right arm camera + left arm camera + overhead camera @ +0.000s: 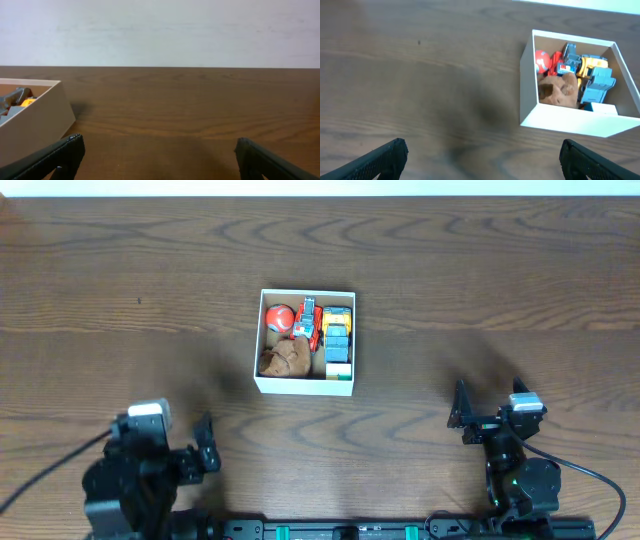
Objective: Pack container
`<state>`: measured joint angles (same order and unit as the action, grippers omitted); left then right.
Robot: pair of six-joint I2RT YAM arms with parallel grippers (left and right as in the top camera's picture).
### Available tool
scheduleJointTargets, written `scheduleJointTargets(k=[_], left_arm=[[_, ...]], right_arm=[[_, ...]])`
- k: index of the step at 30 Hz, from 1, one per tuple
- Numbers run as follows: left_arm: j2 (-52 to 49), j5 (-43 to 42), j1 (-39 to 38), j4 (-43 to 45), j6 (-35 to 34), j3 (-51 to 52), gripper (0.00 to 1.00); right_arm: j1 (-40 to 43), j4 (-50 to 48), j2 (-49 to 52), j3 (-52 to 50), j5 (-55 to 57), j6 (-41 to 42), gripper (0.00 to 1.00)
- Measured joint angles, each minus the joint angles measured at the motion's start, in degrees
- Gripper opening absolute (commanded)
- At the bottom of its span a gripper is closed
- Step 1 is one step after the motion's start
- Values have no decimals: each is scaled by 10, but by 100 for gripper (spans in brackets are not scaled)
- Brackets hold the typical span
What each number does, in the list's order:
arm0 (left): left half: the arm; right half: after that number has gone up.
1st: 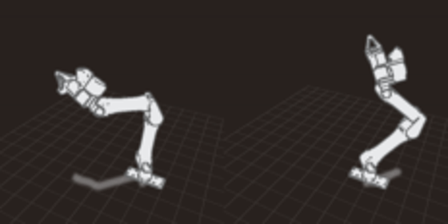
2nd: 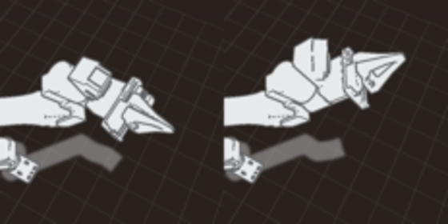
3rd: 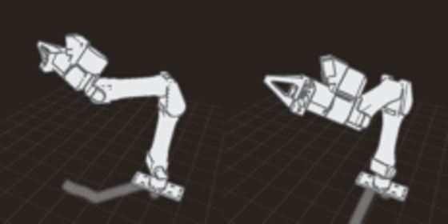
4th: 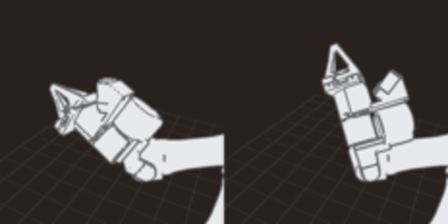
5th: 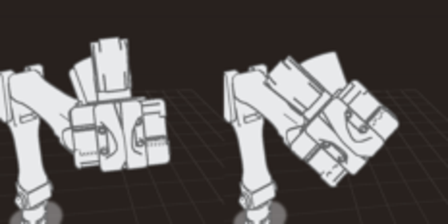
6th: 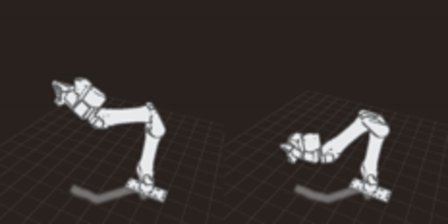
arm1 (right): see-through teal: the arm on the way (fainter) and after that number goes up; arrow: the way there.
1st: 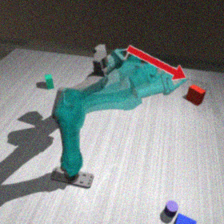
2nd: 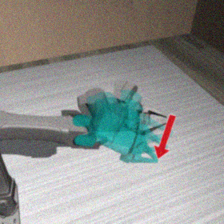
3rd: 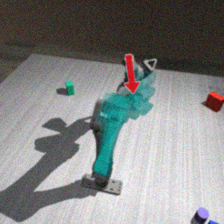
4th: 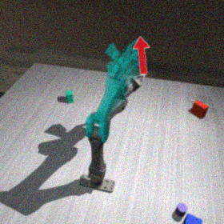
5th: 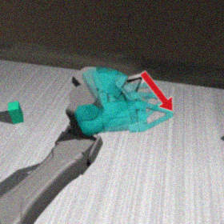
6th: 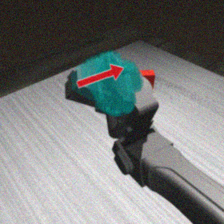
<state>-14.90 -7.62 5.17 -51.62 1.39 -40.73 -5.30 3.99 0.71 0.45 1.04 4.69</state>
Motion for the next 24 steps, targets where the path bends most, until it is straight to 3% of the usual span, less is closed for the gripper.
scheduleJointTargets(k=[8, 18, 24], left_arm=[[141, 5, -2, 134, 7, 198, 98], [143, 5, -4, 467, 35, 367, 98], [143, 10, -5, 493, 49, 390, 98]], right_arm=[[0, 0, 0, 0, 0, 0, 99], [0, 0, 0, 0, 0, -2, 99], [0, 0, 0, 0, 0, -2, 99]])
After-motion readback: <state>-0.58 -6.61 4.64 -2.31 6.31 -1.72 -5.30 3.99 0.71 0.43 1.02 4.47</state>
